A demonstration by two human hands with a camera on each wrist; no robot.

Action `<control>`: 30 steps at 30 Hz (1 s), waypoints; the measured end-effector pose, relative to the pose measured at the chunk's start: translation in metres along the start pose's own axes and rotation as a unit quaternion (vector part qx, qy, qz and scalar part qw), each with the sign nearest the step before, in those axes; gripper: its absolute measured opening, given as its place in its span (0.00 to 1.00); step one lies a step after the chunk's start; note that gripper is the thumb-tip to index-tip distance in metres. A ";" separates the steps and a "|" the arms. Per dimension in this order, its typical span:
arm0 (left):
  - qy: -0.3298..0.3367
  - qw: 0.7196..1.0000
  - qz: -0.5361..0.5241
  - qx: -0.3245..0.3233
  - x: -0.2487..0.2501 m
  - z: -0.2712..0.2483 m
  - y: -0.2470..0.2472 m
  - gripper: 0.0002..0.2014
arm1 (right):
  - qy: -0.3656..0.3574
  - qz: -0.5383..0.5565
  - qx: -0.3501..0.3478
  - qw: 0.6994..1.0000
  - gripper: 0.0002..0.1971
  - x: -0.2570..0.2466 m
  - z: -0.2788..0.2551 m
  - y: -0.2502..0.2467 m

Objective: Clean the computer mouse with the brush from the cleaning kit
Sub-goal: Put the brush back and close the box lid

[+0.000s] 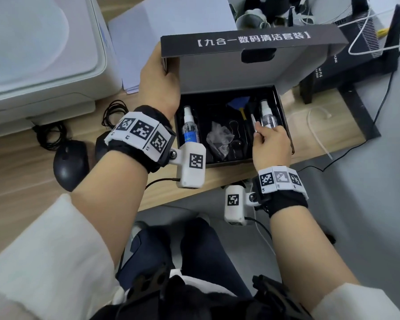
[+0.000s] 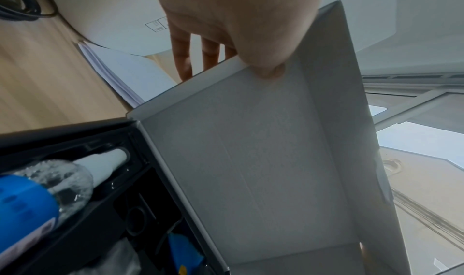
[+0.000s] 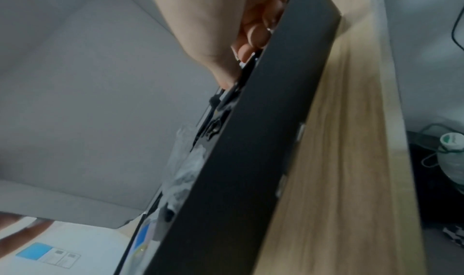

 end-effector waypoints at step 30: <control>-0.203 0.949 -0.144 -0.194 -0.051 -0.051 0.021 0.19 | 0.092 0.452 0.120 0.879 0.10 -0.003 0.006 -0.096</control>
Point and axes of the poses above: each hand's wrist, its own z-axis towards the middle knuckle, its own y-axis out of the palm, x = y × z, the point moved 10 cm from there along z, towards the middle knuckle, and after that the axes turned 7 degrees about -y, right-handed, at the moved point
